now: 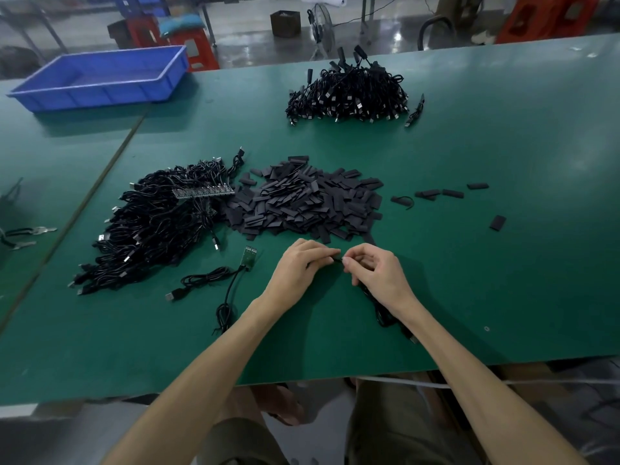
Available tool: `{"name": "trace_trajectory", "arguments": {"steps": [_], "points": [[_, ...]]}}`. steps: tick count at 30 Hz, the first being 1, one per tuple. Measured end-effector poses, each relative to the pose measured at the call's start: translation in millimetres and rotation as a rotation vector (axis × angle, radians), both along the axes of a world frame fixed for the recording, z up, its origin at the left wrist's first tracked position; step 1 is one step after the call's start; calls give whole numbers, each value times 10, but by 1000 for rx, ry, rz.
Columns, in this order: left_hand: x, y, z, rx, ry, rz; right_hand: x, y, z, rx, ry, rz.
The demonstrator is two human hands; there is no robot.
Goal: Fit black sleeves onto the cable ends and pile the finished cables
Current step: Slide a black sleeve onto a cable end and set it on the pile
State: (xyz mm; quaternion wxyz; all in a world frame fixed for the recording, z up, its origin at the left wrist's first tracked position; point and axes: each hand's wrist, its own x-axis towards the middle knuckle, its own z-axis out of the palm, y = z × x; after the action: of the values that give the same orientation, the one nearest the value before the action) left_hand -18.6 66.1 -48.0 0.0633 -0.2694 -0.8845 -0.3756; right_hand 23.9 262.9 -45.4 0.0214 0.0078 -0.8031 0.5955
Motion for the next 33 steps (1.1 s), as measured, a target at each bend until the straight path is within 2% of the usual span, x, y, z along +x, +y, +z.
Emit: {"name": "trace_trajectory", "arguments": {"steps": [3,9,28,33], "points": [[2,10,-18,-75,61,-35,-4,-1,-9,4,2,12],[25,4,-15,-100,168,0,-14,-4,-22,24,12,20],[48,4,-49,-89,217,-68,-10,-7,-45,-27,-11,-14],[16,-8,-60,-31,167,-43,-16,-14,-29,-32,-23,-1]]}}
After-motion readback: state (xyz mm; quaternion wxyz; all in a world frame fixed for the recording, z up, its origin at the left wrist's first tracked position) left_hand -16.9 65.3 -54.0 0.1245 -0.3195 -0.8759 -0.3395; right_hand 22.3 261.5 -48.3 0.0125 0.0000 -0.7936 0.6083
